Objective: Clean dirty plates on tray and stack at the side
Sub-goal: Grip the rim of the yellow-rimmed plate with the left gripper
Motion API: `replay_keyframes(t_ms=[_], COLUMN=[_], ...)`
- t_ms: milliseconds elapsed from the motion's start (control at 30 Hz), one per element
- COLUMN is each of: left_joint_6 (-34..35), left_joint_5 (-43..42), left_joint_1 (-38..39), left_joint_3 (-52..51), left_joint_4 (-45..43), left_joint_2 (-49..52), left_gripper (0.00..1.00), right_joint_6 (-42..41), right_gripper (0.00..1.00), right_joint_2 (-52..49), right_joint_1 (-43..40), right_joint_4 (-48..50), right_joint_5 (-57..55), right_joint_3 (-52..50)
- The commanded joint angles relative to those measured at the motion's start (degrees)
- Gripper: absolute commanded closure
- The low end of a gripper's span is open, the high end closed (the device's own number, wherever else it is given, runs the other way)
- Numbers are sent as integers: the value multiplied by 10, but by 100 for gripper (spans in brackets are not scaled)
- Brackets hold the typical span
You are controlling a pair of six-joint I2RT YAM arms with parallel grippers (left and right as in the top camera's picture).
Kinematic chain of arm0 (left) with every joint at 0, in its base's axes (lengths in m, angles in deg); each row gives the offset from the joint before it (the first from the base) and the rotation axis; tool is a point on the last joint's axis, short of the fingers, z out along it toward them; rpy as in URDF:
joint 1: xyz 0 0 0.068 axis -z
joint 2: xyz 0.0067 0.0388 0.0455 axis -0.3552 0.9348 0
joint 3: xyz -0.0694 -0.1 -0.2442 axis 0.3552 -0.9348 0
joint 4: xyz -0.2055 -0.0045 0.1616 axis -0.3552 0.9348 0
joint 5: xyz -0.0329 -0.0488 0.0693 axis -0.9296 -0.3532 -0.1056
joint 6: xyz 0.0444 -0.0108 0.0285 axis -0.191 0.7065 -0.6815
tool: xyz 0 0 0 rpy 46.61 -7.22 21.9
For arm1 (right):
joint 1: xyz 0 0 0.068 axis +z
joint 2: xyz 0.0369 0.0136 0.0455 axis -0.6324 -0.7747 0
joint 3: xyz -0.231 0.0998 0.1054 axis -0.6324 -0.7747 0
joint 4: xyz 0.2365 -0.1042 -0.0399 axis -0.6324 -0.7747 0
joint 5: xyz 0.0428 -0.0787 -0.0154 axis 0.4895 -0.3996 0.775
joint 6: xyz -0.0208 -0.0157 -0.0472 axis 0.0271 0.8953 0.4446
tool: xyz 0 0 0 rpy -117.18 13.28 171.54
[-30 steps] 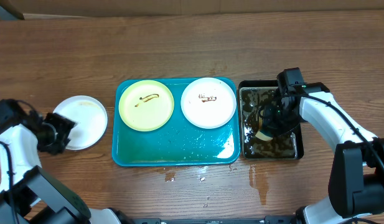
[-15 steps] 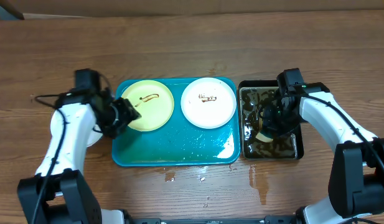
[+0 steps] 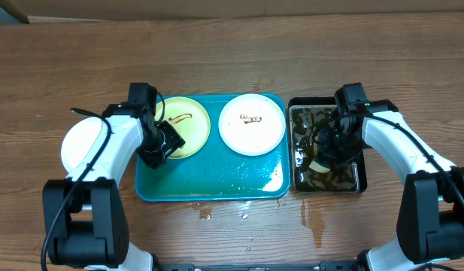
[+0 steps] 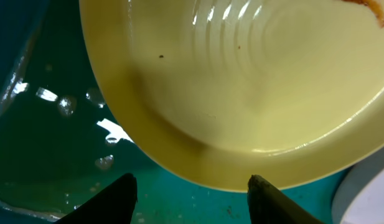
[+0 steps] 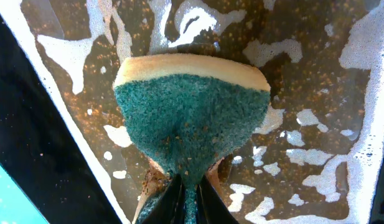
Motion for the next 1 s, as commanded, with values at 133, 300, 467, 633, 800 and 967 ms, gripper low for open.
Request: replay_keyframes(t_ms=[133,300,467,633,800,967], left_joint_6=[18,18,18,12,-18,-35], left_joint_5=[12,12,13,12,14,36], left_joint_1=[4,4,4,4,4,4], left_joint_3=[0,0,0,0,0,0], left_joint_4=[-4,-1,1,7,19,42], left_joint_2=[41,72,83,83,83,83], left_gripper=[42,44,60,94,96,96], right_joint_6=[4,4,4,4,4,3], right_gripper=[94,84,81,86,90,90], right_joint_2=[1,1,1,1,1,1], right_joint_1=[-1,-1,-1,-1,-1,-1], right_joint_4=[8,12,12,12,29,37], right_joint_5=[-1,-1,-1,-2,-9,-16], right_joint_3=[-2,-2,-2,-6,-26,-40])
